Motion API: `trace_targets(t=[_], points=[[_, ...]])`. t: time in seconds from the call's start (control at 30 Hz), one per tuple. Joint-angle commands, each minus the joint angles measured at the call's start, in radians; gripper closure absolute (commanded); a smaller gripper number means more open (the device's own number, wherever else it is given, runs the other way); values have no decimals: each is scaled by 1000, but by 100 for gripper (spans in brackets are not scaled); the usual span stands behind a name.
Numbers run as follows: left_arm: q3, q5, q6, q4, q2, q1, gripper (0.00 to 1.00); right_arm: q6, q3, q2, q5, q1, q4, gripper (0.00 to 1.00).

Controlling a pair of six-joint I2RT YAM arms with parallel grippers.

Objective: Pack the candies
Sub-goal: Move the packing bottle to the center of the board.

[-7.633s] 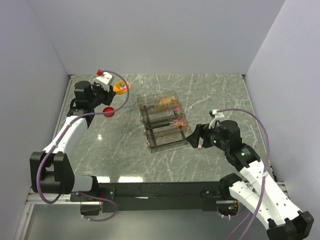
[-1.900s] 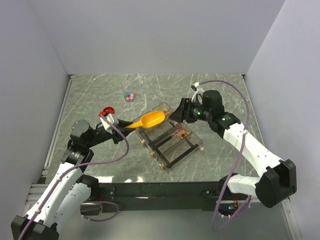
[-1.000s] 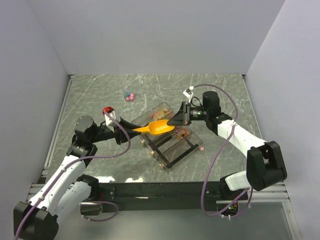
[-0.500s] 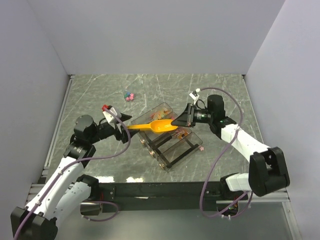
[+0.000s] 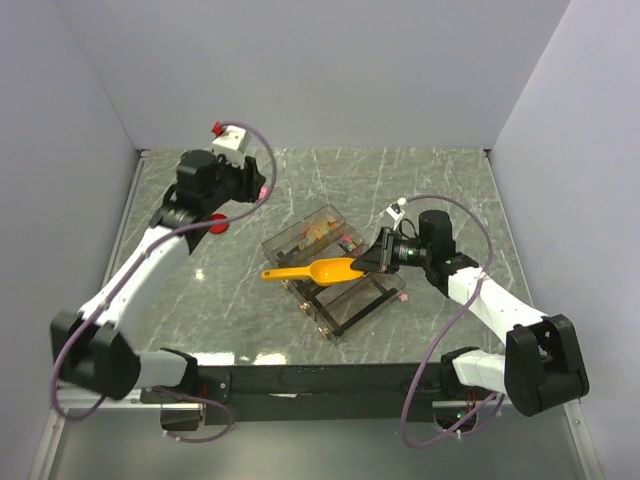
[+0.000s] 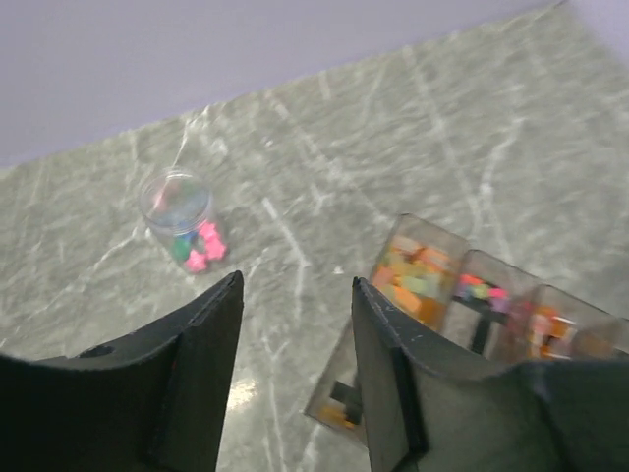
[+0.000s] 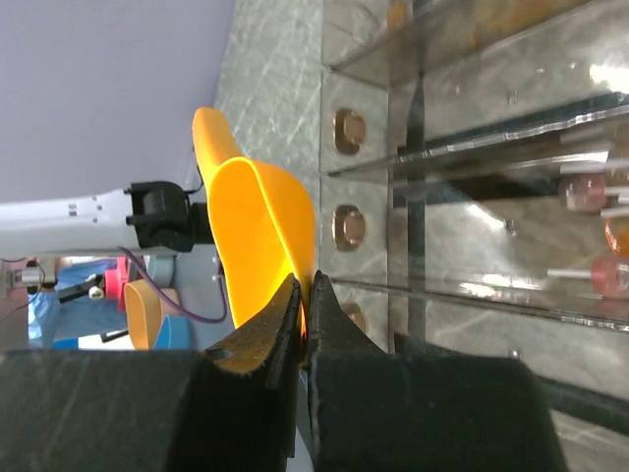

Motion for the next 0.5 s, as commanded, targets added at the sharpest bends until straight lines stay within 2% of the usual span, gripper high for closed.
trace_targets(t=[0.0, 0.17, 0.43, 0.47], points=[[128, -105, 42, -113, 154, -1, 48, -3, -20, -44, -39, -1, 61, 100], [314, -159, 57, -196, 336, -1, 51, 0, -45, -65, -57, 5, 72, 100], [492, -159, 43, -236, 578, 8, 54, -29, -31, -67, -82, 6, 42, 100], [515, -193, 48, -231, 610, 8, 54, -34, -31, -70, -88, 6, 39, 100]])
